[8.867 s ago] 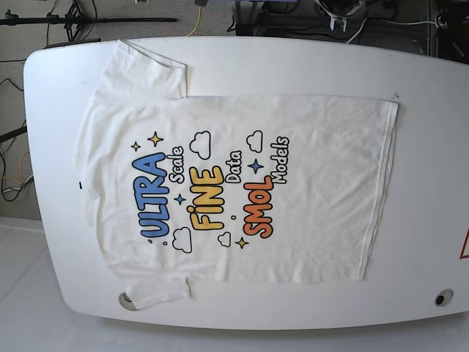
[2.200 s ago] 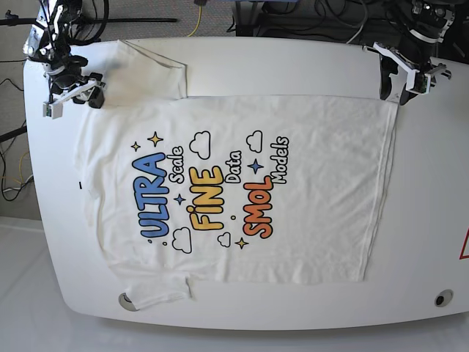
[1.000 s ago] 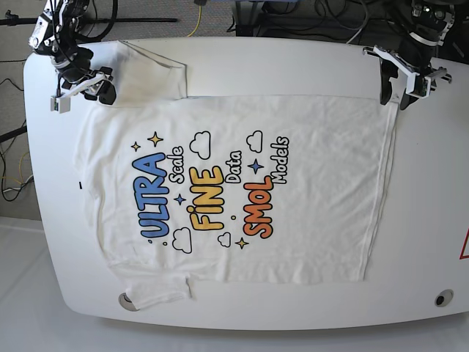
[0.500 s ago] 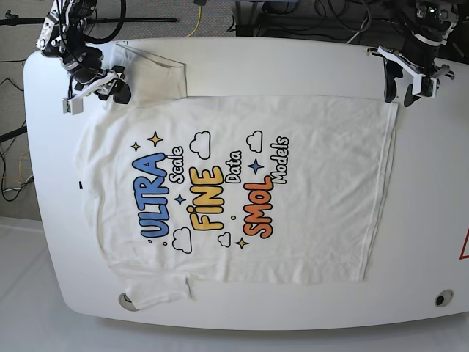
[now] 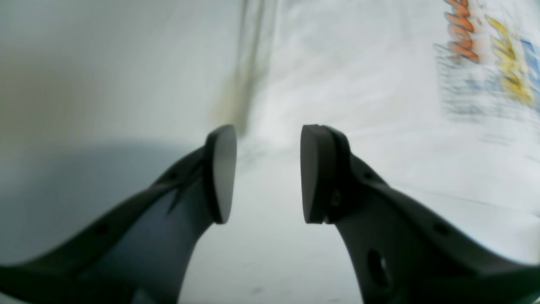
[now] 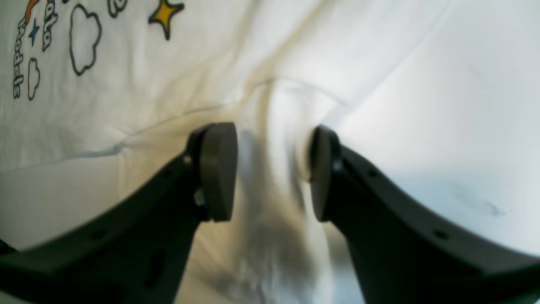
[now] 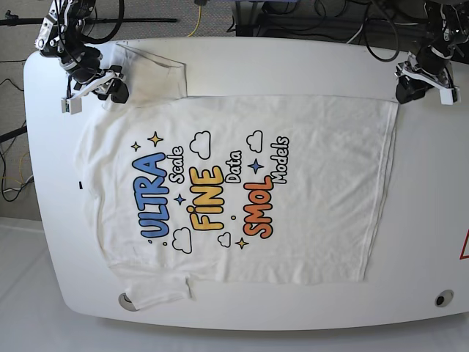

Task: Fold the T-shirt properly
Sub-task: 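Lower both open grippers onto the shoulder edges and close them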

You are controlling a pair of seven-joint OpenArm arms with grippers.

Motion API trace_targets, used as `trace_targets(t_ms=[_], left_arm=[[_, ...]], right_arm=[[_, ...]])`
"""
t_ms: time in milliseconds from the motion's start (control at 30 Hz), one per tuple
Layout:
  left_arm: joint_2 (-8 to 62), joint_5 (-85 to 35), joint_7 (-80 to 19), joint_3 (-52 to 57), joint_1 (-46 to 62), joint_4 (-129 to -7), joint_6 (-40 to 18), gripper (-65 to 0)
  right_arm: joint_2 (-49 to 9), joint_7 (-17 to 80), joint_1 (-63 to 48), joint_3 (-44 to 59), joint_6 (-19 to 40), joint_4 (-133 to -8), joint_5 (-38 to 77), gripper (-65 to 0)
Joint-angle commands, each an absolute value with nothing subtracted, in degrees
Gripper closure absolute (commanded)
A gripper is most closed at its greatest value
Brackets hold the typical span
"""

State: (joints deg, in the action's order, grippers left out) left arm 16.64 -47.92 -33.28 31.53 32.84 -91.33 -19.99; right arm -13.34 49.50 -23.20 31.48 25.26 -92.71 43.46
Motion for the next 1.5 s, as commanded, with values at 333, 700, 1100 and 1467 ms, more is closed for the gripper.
trace_targets(t_ms=[333, 700, 1100, 1467], left_arm=[[17.7, -50.0, -32.0, 31.0, 32.6, -89.9, -20.7, -23.6], [18.0, -52.1, -39.3, 31.8, 32.4, -88.0, -21.5, -24.0], [17.9, -49.3, -41.2, 31.9, 31.1, -87.1, -21.6, -25.2], [18.0, -49.8, -41.1, 31.1, 28.5, -84.3, -21.8, -25.2]], right_arm=[[-13.8, 50.0, -23.6, 30.7, 24.9, -93.1, 42.0, -23.9], [-13.8, 50.1, -23.3, 29.1, 25.1, -93.0, 41.6, -4.6], [-14.1, 50.0, -23.2, 29.7, 25.2, -92.8, 42.2, 0.0], [-14.0, 49.9, -23.1, 29.4, 25.1, -93.0, 41.9, 0.0]])
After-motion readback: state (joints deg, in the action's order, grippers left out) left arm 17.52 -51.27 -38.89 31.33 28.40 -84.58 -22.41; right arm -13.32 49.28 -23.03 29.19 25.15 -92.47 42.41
